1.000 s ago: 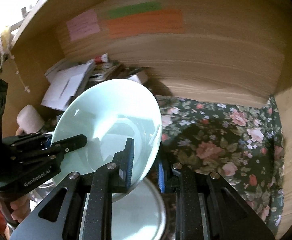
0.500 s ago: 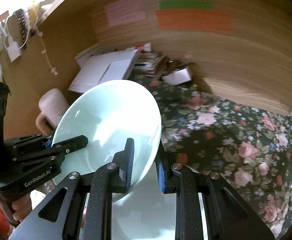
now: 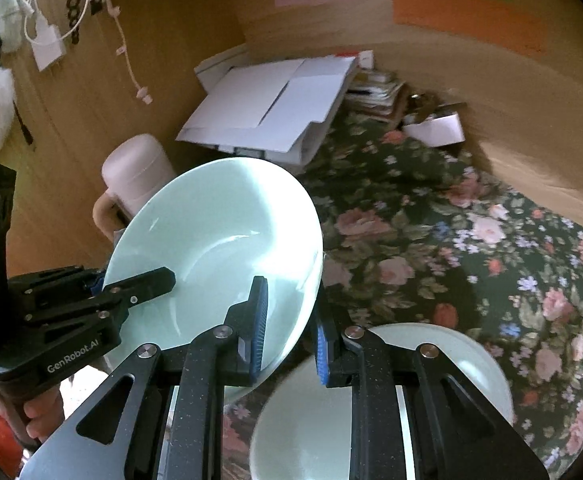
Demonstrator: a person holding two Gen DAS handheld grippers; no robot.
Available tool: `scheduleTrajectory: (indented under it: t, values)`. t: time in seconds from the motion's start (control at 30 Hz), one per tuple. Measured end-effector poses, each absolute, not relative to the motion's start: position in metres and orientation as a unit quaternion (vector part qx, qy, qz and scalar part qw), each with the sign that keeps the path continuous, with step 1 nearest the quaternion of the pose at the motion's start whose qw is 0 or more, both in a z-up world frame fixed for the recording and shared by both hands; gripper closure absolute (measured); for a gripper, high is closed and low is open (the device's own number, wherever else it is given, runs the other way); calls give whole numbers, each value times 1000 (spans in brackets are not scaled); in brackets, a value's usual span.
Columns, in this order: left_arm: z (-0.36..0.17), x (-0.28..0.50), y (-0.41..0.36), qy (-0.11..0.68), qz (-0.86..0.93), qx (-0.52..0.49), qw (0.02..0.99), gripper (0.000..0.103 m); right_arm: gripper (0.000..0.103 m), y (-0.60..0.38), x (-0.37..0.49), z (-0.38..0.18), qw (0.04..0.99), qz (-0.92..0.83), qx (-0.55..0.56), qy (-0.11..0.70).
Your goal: Organize plates and bowls
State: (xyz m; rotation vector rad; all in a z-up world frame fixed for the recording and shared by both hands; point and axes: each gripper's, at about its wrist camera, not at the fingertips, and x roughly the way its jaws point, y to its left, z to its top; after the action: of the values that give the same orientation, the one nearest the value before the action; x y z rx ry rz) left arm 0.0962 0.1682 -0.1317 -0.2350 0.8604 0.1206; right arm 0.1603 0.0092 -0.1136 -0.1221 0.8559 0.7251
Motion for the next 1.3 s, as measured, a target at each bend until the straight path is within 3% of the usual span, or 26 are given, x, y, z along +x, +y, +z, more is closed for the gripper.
scheduleTrajectory:
  t: [0.93, 1.13, 1.3]
  values:
    - [-157, 106, 186, 426, 78, -81, 898, 87, 81, 22, 172, -137, 822, 357, -69, 438]
    - [-155, 109, 175, 432, 64, -54, 898, 67, 80, 19, 171, -137, 824, 355, -62, 438]
    - [-151, 110, 173, 440, 56, -49, 895, 57, 64, 14, 170, -134, 824, 356, -54, 437]
